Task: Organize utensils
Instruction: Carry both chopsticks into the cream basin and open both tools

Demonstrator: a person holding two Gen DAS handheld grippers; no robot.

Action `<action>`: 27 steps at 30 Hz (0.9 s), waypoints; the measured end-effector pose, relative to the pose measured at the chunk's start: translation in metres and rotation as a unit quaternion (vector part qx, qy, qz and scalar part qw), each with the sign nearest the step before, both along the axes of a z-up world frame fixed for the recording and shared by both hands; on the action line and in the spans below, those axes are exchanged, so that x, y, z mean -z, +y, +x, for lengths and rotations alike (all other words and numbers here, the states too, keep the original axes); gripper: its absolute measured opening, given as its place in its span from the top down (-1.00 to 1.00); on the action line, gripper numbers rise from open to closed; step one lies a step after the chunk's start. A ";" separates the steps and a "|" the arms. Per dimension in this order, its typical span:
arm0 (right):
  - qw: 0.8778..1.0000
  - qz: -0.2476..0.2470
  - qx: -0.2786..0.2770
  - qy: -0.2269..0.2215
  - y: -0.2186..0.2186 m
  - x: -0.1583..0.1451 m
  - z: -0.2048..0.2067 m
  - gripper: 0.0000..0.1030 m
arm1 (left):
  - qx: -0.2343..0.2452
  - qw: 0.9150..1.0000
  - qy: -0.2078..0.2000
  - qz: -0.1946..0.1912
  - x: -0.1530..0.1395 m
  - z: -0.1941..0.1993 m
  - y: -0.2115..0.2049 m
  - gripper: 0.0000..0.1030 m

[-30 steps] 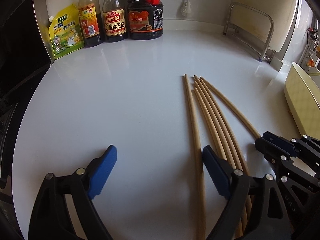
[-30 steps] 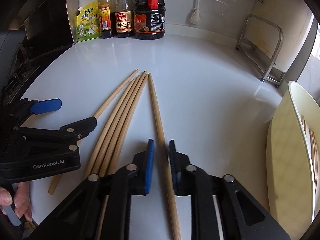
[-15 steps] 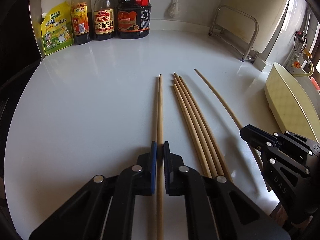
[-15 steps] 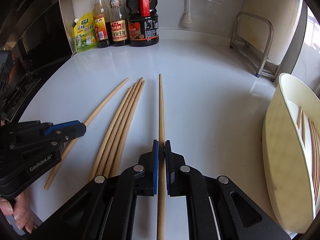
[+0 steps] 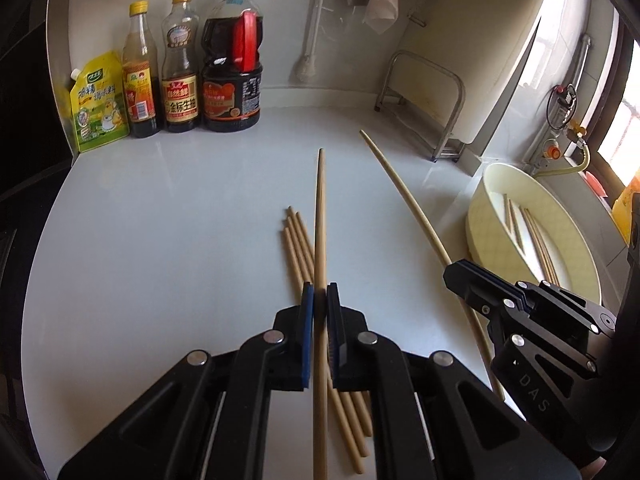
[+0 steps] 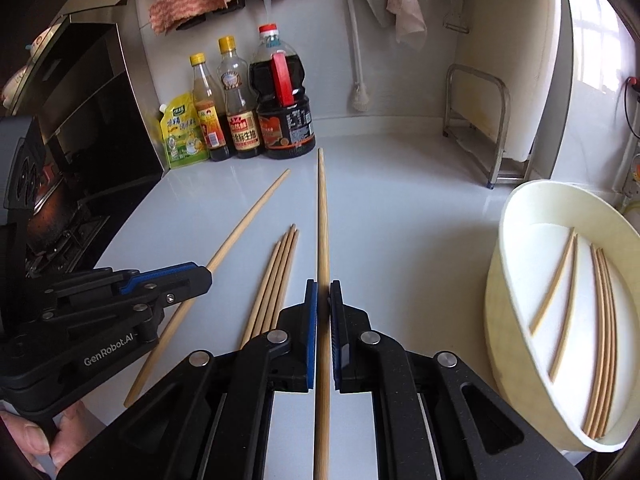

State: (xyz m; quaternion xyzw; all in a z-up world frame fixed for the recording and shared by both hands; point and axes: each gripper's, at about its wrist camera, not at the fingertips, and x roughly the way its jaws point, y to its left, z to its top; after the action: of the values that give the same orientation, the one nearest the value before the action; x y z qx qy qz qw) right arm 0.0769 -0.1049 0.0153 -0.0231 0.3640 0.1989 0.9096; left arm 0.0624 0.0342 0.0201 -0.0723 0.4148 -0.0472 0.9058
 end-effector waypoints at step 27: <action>0.956 0.059 0.283 0.041 -0.256 -0.007 0.034 0.88 | 0.231 0.973 0.016 -0.001 -0.020 0.104 -0.257 0.86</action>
State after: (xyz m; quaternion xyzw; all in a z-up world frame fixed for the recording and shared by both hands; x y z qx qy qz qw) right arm 0.1112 -0.3609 0.0227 0.1426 0.3806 -0.0452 0.9126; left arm 0.1660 -0.2224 0.0397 0.0237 0.4347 -0.2541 0.8636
